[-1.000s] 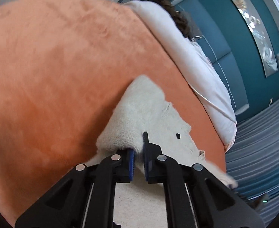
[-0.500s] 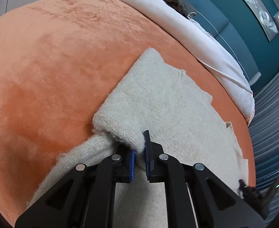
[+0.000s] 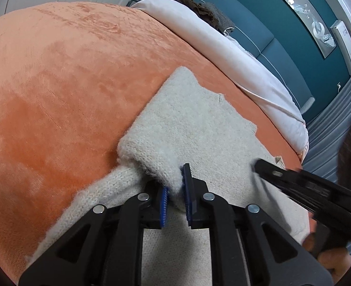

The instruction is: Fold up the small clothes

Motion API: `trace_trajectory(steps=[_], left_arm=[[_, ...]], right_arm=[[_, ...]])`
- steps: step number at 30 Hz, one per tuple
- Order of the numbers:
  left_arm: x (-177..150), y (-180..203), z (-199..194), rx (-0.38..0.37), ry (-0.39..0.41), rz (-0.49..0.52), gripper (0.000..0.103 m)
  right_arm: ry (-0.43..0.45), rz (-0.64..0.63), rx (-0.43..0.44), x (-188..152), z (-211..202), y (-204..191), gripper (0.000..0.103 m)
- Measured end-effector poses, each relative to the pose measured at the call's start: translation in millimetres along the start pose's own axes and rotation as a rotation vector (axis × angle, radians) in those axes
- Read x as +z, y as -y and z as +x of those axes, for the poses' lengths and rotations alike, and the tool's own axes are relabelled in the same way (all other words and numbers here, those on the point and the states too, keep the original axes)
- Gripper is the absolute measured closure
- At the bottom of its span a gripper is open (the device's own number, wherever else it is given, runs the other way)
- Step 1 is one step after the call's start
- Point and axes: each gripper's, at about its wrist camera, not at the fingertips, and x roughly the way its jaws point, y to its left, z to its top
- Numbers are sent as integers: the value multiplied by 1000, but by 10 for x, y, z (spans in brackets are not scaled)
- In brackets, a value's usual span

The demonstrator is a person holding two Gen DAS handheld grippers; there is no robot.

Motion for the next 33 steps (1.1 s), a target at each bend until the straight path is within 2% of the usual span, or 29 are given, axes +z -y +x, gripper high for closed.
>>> trace_trajectory(steps=[2,3,5,7,8,10,11,12,13,15,18,19,20,21,22,24,26,27,29,30,32,33], left_arm=[[-5,-9,7,-5,1,0,91],[-5,-13,7,-8,2,-1,91],[-9,-18,8,-11,6,0,91],[-14,-11,11,-9,10,6,91],[-20,-7,15,-9,11,9,91],[-24,1,16,-5,13,13,91],[-25,4,17,-3,13,14,91],[-26,7,16,-1,13,15,91],[-32,13,16,1,13,17,91],[-38,25,14,7,12,21,91],[-22,37,14,13,3,18,91],[-5,48,16,21,-5,16,91],[28,72,14,34,-22,16,91],[66,99,6,47,-37,16,91],[112,123,-21,59,-48,19,92],[195,126,-123,89,-25,21,93],[231,72,-105,121,-40,25,94],[228,35,-51,141,-62,30,95],[201,24,4,161,-69,71,95],[207,51,-3,173,-74,81,95],[234,119,-40,199,-101,115,92],[241,141,-100,203,-120,131,89]], right_arm=[[9,-8,-24,45,73,55,92],[26,7,-25,40,16,175,92],[72,81,-125,51,-158,591,92],[95,216,-194,-41,-378,1228,95],[100,300,-227,-119,-499,1610,102],[122,412,-293,-274,-790,2121,103],[145,447,-317,-361,-963,2266,94],[165,464,-331,-442,-1112,2341,80],[179,468,-302,-520,-1212,2392,68],[183,465,-219,-668,-1315,2397,51],[97,408,-189,-758,-1102,2220,47],[69,377,-227,-772,-1016,2134,47],[78,343,-266,-739,-1002,2068,52],[92,318,-255,-704,-1041,1990,87],[117,331,-222,-656,-1134,1935,95],[224,351,-177,-614,-1454,1952,96],[291,343,-198,-645,-1620,2000,98],[245,345,-256,-684,-1509,2090,103],[24,377,-317,-822,-1027,2361,103],[41,378,-291,-911,-1000,2418,103],[106,440,-266,-950,-1228,2415,102],[131,487,-225,-999,-1362,2405,92]])
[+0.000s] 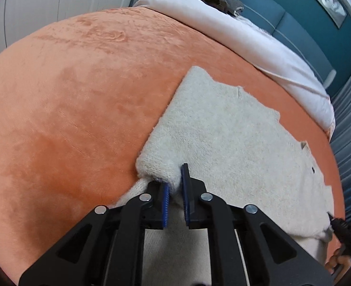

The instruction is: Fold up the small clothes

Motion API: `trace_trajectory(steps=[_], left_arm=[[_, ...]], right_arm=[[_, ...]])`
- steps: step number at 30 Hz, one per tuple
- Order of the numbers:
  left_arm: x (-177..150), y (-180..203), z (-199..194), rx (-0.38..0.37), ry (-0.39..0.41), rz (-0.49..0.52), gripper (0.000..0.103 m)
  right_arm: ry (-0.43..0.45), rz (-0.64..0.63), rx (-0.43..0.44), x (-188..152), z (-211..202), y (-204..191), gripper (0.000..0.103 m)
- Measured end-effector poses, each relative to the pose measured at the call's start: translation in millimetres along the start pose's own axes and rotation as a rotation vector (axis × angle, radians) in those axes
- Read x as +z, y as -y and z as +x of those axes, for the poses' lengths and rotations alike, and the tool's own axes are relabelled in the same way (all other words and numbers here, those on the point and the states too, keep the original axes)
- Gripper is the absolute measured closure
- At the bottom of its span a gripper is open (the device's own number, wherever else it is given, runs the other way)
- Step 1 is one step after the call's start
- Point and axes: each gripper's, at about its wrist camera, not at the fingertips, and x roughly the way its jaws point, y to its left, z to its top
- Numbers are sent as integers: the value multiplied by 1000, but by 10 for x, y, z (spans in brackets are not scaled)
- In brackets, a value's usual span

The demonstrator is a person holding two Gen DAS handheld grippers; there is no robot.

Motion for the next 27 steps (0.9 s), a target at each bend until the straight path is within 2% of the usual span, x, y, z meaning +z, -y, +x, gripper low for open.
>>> trace_trajectory(steps=[1,2,3,4,5,6,7,11,14,16,17,19,22,23,24,25,26,27], left_arm=[[-21,-17,-75,-4,-9,10,80],[-63,-55,-187,-10,-11,20,66],[-131,-117,-329,-7,-4,28,57],[-209,-185,-470,10,10,33,42],[-311,-281,-630,30,22,33,29],[-436,-401,-786,34,23,28,25],[-566,-528,-920,21,9,15,21],[-1144,-1033,-1299,-46,-99,-113,15],[-1481,-1189,-1572,-105,-85,-158,11],[-1615,-1176,-1639,-135,-96,-177,8],[-1670,-1158,-1646,-150,-107,-199,7],[-1720,-1064,-1637,-178,-122,-205,6],[-1726,-918,-1573,-212,-172,-199,7],[-1719,-883,-1533,-215,-185,-200,12],[-1711,-853,-1509,-201,-194,-197,18],[-1696,-828,-1493,-196,-197,-191,38],[-1680,-813,-1463,-202,-217,-189,63],[-1678,-815,-1443,-213,-244,-201,78]], right_arm=[[22,22,35,-57,-171,39,90],[46,20,50,-147,-341,83,90],[66,2,45,-282,-543,121,84],[77,-19,27,-408,-697,146,70],[82,-47,2,-598,-893,202,61],[80,-61,-9,-786,-1064,275,46],[72,-66,-4,-1007,-1237,373,40],[-17,-32,-32,-1803,-1696,742,33],[-116,71,42,-2390,-1880,995,33],[-131,116,78,-2621,-1887,1014,31],[-110,119,85,-2691,-1905,971,29],[-95,105,115,-2729,-1884,832,25],[-112,129,180,-2710,-1764,727,25],[-106,136,174,-2675,-1712,675,25],[-101,139,172,-2630,-1683,636,29],[-99,143,173,-2572,-1638,594,41],[-106,149,165,-2537,-1615,569,53],[-120,159,163,-2496,-1576,555,90]])
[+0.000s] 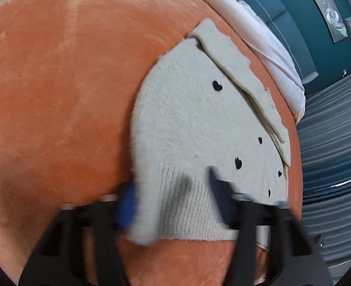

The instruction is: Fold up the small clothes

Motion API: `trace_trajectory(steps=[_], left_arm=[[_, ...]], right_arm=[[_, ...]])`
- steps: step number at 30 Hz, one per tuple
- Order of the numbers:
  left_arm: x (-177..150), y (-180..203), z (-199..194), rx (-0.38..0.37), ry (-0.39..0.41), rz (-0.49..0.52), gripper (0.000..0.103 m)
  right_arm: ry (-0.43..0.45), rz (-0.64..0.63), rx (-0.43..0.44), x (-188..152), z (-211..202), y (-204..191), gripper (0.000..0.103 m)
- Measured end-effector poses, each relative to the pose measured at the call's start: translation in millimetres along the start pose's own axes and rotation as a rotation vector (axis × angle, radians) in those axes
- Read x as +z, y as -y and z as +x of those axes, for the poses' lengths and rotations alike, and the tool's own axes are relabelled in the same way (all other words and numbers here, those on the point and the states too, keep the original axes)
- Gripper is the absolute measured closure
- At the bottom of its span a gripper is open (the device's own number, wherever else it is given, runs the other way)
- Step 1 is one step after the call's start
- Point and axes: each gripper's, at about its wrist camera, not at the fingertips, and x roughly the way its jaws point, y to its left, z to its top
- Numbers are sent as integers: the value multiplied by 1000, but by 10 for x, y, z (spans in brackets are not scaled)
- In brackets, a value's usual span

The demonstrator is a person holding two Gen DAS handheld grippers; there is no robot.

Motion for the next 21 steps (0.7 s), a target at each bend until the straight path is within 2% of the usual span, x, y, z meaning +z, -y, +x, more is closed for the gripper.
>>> trace_trajectory(steps=[1,3,7,11,14,19,21], left_arm=[[6,-21,-7,-7,-20,-22,95],[-24,-29,-128,2,-7,-34,96],[-132,50,-566,-15,30,47,97],[-378,27,-961,-32,21,102,97],[-713,-68,-1227,-12,-29,157,97],[-1512,-292,-1611,90,-189,294,97],[-1783,-397,-1794,116,-263,302,97]], right_arm=[[-9,18,13,42,8,-7,91],[34,19,24,79,-145,-41,92],[107,-58,48,16,-630,-162,94],[93,-127,49,-212,-1043,-145,94],[17,-211,29,-502,-1282,-105,94],[-230,-426,-37,-1216,-1590,-35,94],[-324,-467,-17,-1492,-1794,37,94]])
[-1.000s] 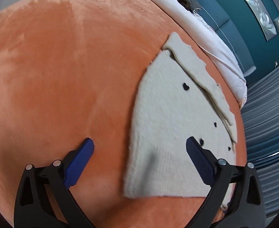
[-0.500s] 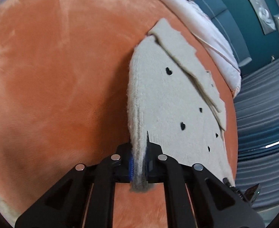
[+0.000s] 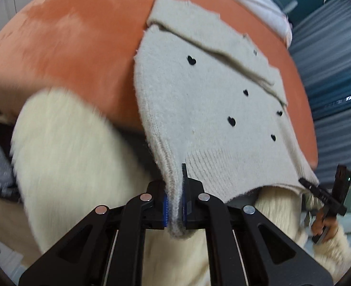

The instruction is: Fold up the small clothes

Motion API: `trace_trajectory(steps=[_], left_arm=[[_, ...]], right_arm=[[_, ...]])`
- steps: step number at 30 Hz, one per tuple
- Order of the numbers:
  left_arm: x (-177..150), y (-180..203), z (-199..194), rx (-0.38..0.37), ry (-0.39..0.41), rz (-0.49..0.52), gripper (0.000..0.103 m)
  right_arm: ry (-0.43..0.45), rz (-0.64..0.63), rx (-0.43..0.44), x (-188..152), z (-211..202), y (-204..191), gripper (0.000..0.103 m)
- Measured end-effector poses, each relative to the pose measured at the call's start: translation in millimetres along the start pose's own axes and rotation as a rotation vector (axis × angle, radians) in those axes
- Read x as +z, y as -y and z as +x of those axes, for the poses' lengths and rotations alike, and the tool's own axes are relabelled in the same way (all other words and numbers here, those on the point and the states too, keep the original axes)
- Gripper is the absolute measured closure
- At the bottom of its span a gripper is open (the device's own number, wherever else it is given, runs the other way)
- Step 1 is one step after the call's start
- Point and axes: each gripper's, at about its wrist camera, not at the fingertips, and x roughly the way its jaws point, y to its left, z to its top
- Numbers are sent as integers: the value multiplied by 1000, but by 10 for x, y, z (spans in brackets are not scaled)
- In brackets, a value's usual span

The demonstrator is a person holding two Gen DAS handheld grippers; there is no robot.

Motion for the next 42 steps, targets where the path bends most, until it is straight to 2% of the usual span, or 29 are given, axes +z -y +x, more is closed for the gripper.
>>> trace_trajectory(steps=[1,3,5,7,9,10,11,12,13,14,15,16,17,18,19,21,22,24,26,29,33,34,35,36,37,38,39,40,42], left_arm=[[-115,-11,-74,6,-24,-9,97],[-161,-6,-273,-16,-15,-47,97],[60,89,-499,-42,75,-39,97],[497,250,-644,-87,183,6,96],[893,413,-662,-88,280,60,96],[1191,496,-591,-79,329,79,96],[1344,543,-526,-73,359,85,95],[1580,596,-385,-71,380,99,95],[1806,621,-223,-63,402,100,92],[2004,623,-26,-59,403,102,90],[2123,598,155,-64,384,90,86],[2256,509,367,-73,345,39,74],[2324,390,534,-59,319,-29,66],[2304,266,582,-47,320,-88,66],[2256,158,631,-60,336,-146,63],[2132,70,681,-67,366,-176,49],[2082,68,699,-45,382,-168,40],[2046,83,754,18,402,-105,36],[2117,167,853,89,388,-22,28],[2316,230,1072,104,347,27,25],[2544,264,1329,112,288,57,25],[2571,296,1362,96,273,77,34],[2581,319,1405,75,250,97,56],[2590,350,1449,62,227,115,66],[2591,368,1475,60,211,131,90],[2580,383,1474,47,208,146,92],[2563,399,1437,59,221,155,92],[2540,424,1373,63,236,164,93],[2554,463,1149,39,286,169,93]], right_arm=[[-21,-4,23,-103,-55,-10,94],[-22,-9,67,-206,-242,-41,94],[58,3,104,-37,-450,-39,94],[180,16,139,317,-612,0,94],[334,36,160,851,-674,94,93],[399,61,172,1132,-630,163,92],[443,92,179,1359,-555,225,90],[490,144,180,1600,-434,332,86],[532,191,155,1797,-288,430,78],[561,227,103,1967,-150,481,73],[580,251,50,2075,-36,492,62],[585,265,1,2152,90,503,60],[582,284,-55,2199,197,496,60],[578,304,-80,2199,269,487,60],[582,314,-84,2157,311,474,54],[589,326,-95,2023,352,450,41],[590,321,-101,1952,383,451,40],[574,296,-155,1850,452,450,38],[544,270,-210,1901,524,510,37],[504,271,-218,2014,613,686,33],[432,251,-247,2359,883,783,28],[414,250,-250,2412,964,786,28],[389,249,-242,2474,1056,809,28],[369,251,-234,2502,1120,817,28],[349,250,-230,2517,1184,808,37],[339,243,-225,2510,1214,793,49],[322,233,-229,2513,1238,767,81],[321,225,-232,2507,1216,733,93],[404,234,-165,2464,986,679,94]])
